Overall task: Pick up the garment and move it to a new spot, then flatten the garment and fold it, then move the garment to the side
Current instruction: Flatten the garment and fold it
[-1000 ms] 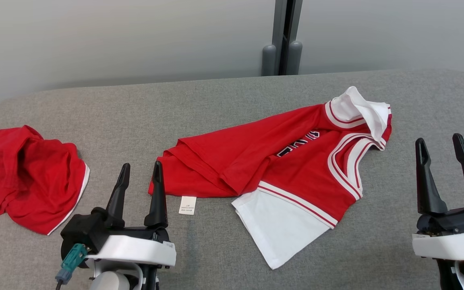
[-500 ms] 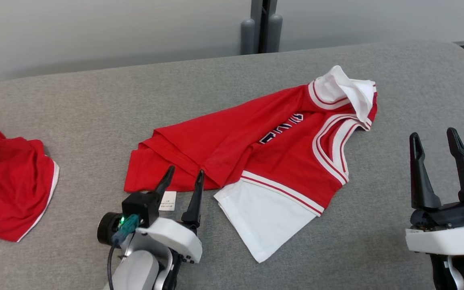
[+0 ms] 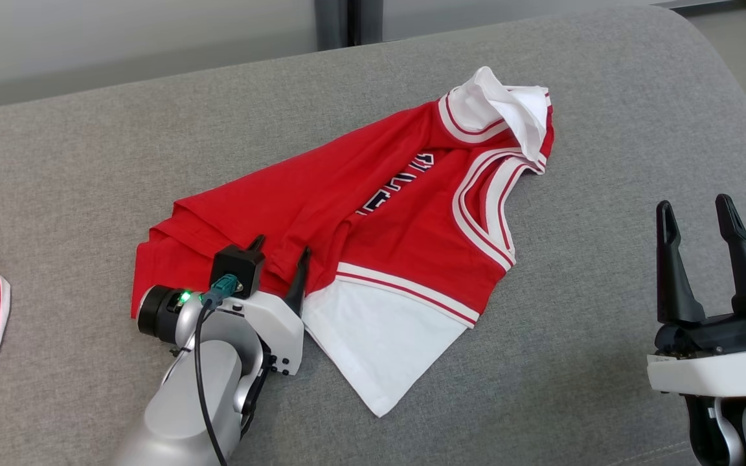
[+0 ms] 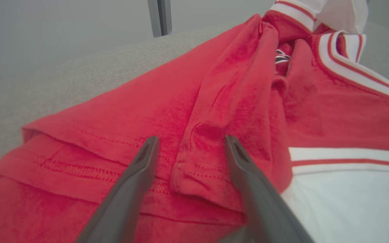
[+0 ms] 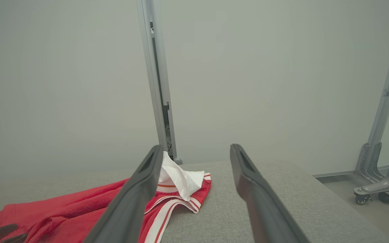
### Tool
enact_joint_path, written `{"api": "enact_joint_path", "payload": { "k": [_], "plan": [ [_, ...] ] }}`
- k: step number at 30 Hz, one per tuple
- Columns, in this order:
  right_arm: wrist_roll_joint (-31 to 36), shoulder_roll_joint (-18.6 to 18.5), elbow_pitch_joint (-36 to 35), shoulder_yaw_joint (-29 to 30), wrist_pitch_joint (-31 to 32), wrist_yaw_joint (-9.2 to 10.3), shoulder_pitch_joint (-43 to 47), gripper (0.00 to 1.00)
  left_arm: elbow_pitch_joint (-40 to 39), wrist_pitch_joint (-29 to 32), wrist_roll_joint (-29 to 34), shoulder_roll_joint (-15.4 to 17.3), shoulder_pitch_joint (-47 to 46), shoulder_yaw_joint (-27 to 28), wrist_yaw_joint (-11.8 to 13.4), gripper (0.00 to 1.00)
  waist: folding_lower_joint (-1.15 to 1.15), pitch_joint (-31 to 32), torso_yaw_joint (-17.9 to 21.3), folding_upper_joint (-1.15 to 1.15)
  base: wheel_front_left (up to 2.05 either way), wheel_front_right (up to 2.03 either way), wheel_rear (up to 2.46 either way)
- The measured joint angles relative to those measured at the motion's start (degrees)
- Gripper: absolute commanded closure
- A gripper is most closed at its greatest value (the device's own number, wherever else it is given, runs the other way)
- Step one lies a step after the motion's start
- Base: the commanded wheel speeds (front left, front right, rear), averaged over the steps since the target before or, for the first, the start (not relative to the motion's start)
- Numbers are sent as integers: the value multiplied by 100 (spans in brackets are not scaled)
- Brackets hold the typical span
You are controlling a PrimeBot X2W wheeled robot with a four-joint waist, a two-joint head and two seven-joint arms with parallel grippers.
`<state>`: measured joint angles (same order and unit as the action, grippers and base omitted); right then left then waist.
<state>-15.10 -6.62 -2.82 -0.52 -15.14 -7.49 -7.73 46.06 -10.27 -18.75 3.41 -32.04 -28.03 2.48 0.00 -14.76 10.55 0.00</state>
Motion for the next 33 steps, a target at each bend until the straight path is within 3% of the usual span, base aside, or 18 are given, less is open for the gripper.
{"api": "enact_joint_path", "payload": {
  "k": [7, 9, 10, 12, 13, 14, 25, 33],
  "plan": [
    [-5, 41, 3, 48, 0, 0, 4, 0, 320, -165, 48, -16, -157, -122, 1, 0, 0, -16, 57, 0, 0, 0, 0],
    [-5, 47, 10, 57, 0, 0, 7, 0, 341, -223, 52, -24, -160, -168, -14, 25, 0, 0, 41, 0, 0, 0, 0],
    [-5, 52, 16, 65, 0, 0, 8, 0, 344, -252, 51, -29, -160, -192, -14, 46, 0, 8, 29, 0, 0, 0, 0],
    [-3, 59, 35, 73, 0, 0, 9, 0, 341, -296, 51, -36, -160, -247, -14, 65, 0, 22, -4, 0, 0, 0, 0],
    [-1, 62, 41, 68, 0, 0, 9, 0, 336, -320, 51, -38, -160, -266, -16, 89, 0, 30, -21, 0, 0, 0, 0],
    [3, 62, 47, 59, 0, 0, 9, 0, 330, -337, 48, -42, -160, -279, -18, 100, 0, 37, -36, 0, 0, 0, 0],
    [11, 58, 51, 0, 0, 0, 4, 0, 185, -409, -68, -26, -318, -292, 23, 100, 0, 16, -93, 0, 0, 0, 0],
    [10, 80, 44, -31, 0, 0, -21, 0, -474, -448, -246, 371, -727, 153, 180, 100, 0, -73, -4, 0, 0, 0, 0]
  ]
}}
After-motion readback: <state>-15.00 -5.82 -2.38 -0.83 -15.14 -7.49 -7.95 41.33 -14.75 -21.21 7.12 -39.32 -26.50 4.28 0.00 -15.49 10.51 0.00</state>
